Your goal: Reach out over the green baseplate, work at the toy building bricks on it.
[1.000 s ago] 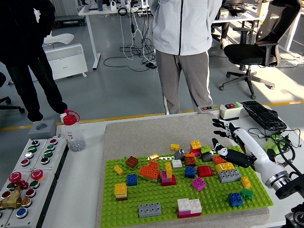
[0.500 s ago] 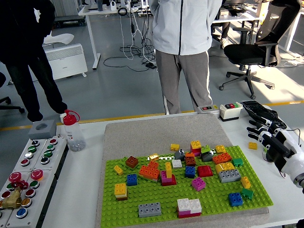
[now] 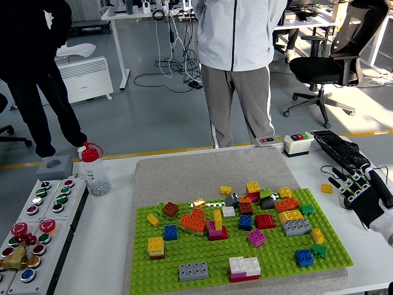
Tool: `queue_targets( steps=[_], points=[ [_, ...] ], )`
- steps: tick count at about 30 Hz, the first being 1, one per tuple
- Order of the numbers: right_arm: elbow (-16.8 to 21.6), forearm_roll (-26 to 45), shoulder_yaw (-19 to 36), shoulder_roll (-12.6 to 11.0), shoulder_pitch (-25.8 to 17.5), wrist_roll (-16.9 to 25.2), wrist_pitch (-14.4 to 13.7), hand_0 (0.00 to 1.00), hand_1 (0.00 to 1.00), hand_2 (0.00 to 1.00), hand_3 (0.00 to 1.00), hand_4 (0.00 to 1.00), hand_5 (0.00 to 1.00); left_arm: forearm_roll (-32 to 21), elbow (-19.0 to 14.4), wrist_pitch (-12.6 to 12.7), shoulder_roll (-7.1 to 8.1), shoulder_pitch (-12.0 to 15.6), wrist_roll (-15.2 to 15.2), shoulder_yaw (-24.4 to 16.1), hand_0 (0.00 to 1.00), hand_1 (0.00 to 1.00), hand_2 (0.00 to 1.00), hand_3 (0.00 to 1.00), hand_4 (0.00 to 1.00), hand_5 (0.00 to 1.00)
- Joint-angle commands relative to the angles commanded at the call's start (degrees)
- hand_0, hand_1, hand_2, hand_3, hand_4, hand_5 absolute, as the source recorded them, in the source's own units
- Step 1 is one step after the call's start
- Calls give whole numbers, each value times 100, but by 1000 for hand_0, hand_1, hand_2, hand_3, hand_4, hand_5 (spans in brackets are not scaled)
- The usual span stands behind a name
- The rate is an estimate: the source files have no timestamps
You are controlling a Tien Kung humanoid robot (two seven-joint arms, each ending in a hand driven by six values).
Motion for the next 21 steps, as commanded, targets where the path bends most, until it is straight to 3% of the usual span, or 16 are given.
queue_targets(
  steps=[8,21],
  points=[
    [-22,1000,64,1,-12,-10,-2,801,768,782,775,535,439,-24,0,-1,3,-34,-12,12,727,785,816,674,474,998],
    [-25,1185,132,9,-43,-11,-25,799,764,774,769,536,446,-42,0,-8,7,-65,-19,36,727,785,816,673,474,998]
  ],
)
